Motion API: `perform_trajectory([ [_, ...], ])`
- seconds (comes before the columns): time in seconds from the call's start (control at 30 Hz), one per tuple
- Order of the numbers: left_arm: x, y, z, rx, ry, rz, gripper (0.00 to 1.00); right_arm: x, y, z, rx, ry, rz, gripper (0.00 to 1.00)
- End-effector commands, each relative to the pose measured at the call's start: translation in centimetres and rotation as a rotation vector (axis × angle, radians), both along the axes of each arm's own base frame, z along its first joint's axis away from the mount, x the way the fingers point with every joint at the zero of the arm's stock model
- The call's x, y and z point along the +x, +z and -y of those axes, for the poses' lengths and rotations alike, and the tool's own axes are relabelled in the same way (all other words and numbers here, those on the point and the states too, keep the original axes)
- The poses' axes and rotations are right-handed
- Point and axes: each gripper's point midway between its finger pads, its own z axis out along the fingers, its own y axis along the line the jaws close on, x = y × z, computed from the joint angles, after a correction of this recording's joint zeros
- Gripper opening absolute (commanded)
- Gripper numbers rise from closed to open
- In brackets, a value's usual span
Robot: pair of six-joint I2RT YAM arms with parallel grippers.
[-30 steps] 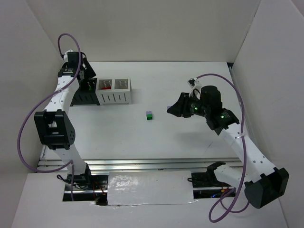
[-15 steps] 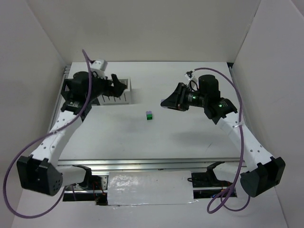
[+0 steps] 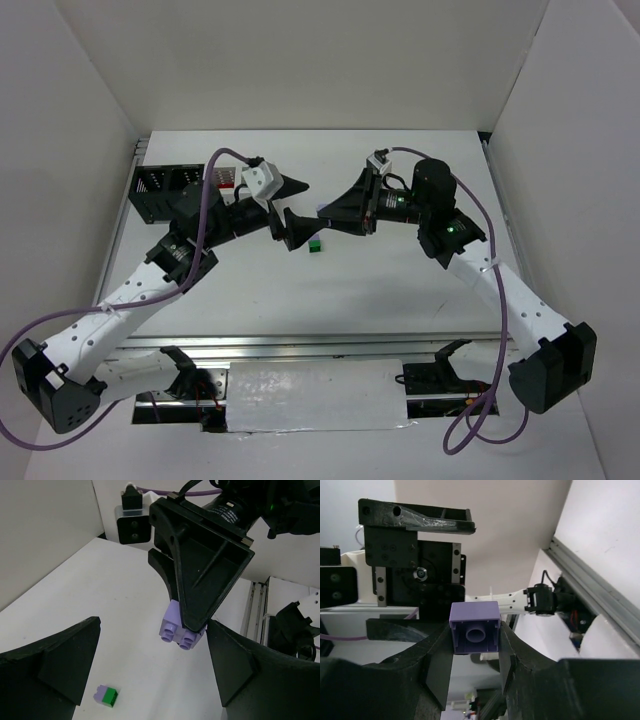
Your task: Sort the legos into containers by color
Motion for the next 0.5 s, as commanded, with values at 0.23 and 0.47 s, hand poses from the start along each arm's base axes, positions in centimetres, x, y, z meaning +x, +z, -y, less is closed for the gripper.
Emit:
perform_trajectory([
  [0.23, -0.7, 2.6, 0.4, 0.018, -0.043, 0.117, 0.96, -2.4, 4.9, -0.8, 0.136, 0.113, 0.076, 0.00],
  [0.47, -1.5, 3.5, 1.2, 0.012, -0.106, 0.101, 0.76, -2.3, 4.6, -1.4, 0.130, 0.127, 0.069, 0.00],
])
